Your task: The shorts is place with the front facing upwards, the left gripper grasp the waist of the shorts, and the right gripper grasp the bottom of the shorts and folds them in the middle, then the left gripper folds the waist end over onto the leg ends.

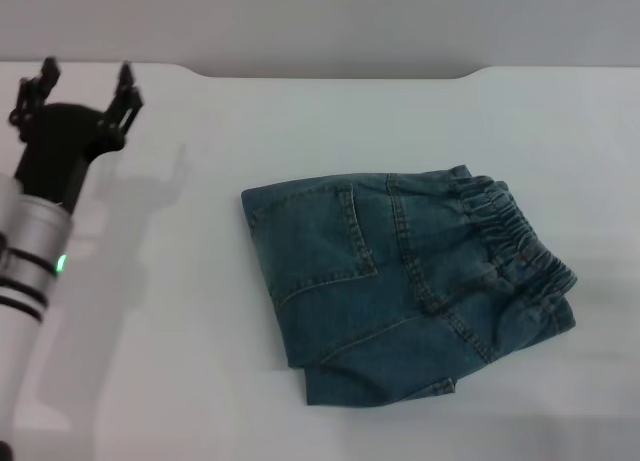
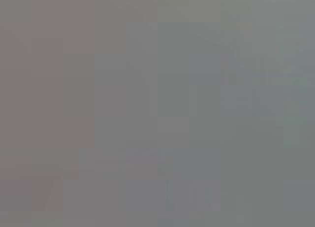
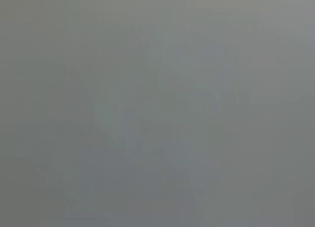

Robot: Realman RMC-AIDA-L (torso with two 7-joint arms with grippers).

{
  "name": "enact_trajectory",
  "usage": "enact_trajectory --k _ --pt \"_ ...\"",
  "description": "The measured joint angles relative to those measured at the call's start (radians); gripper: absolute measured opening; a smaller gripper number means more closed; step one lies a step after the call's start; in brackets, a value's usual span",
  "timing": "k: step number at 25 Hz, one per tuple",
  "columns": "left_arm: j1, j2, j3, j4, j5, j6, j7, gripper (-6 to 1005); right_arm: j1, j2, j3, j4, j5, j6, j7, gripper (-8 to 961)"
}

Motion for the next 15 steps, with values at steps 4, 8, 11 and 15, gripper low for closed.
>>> enact_trajectory --k 4,8,11,15 --pt "-0.014 -0.002 0.004 0.081 0.002 -0.011 -0.032 841 -0.006 -0.001 -0.028 -0.006 0.083 -0.001 0.004 42" --pt "-0.01 -0.002 0.012 0.097 0.009 -0.019 -0.029 841 -0.019 -0.001 -0.078 -0.014 0.205 -0.001 0.028 125" --pt "-0.008 -0.003 0.023 0.099 0.011 -0.024 -0.032 841 -0.026 -0.002 -0.104 -0.029 0.253 -0.011 0.051 203" --pt "-0.006 -0.003 0.024 0.1 0.01 -0.024 -0.031 841 -0.028 -0.001 -0.115 -0.043 0.256 -0.046 0.055 347"
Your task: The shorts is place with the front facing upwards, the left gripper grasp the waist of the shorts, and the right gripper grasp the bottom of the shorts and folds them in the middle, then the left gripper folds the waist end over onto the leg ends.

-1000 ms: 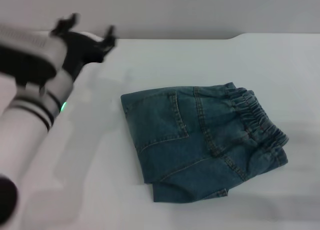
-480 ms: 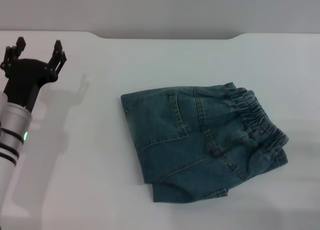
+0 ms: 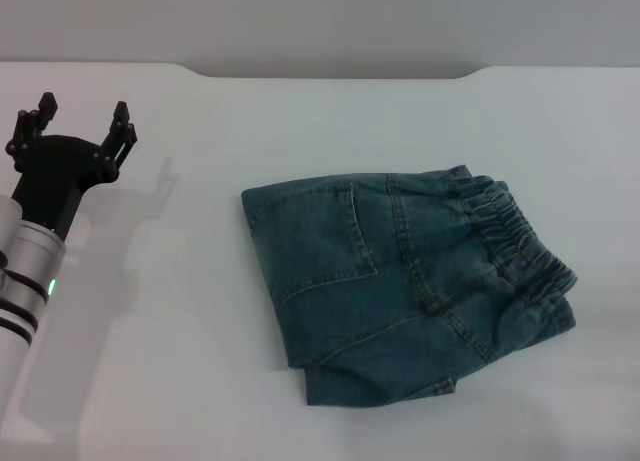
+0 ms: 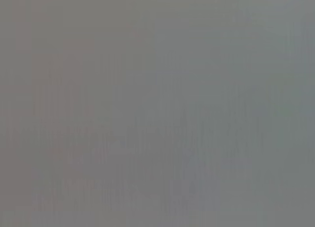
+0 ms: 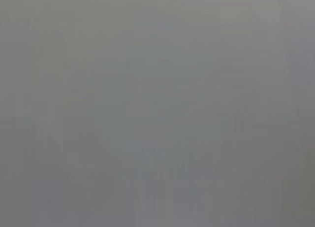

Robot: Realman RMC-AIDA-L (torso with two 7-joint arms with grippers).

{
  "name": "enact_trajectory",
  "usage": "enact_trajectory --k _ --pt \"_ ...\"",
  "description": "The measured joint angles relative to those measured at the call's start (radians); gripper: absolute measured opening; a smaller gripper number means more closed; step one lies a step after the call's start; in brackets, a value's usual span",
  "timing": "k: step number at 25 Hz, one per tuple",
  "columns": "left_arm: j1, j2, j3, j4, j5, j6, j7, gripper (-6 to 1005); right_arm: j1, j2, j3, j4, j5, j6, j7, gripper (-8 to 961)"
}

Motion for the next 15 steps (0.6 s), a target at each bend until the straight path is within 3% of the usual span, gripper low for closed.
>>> enact_trajectory --k 15 --pt "0.001 0.0 0.011 -0.005 0.0 -0.006 0.003 841 0.006 -0.002 0.001 0.0 0.003 -0.017 0.001 347"
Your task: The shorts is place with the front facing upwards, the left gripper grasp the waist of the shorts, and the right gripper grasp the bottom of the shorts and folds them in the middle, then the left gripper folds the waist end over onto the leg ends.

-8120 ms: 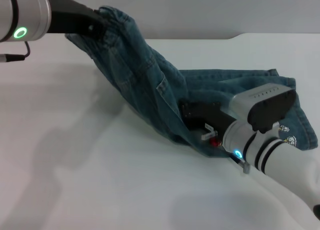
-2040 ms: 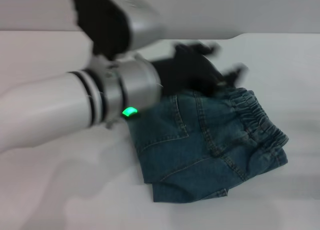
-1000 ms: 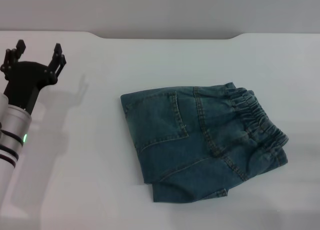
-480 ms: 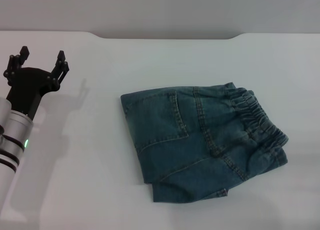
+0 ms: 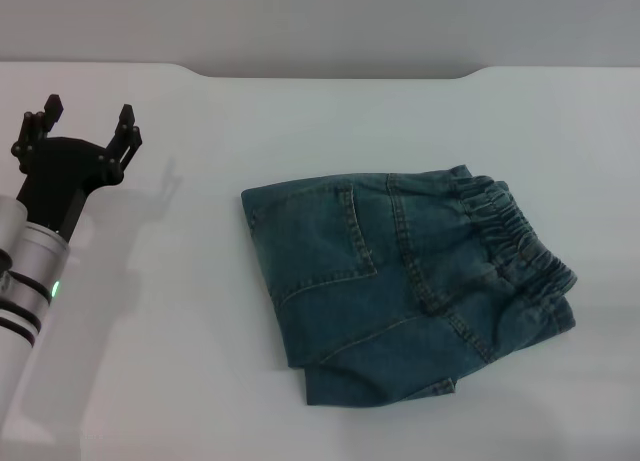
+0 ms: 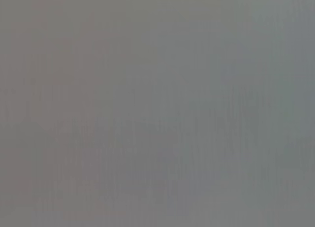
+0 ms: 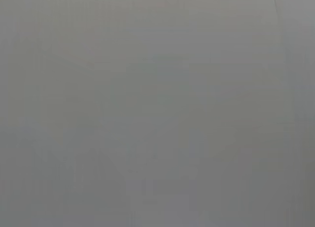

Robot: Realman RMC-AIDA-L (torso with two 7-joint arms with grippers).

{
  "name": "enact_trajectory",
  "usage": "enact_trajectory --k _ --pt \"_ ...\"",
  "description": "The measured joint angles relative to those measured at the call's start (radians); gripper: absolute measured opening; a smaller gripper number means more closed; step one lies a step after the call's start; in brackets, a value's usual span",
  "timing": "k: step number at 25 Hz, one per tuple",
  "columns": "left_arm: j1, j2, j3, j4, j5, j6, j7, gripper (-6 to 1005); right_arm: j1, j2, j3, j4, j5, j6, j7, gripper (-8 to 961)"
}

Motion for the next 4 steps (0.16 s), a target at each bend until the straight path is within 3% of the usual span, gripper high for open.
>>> enact_trajectory --k 4 --pt "-0.005 0.0 -0.003 0.001 0.0 -0.005 0.0 841 0.006 -0.001 0.002 0.0 0.0 0.003 0.0 347"
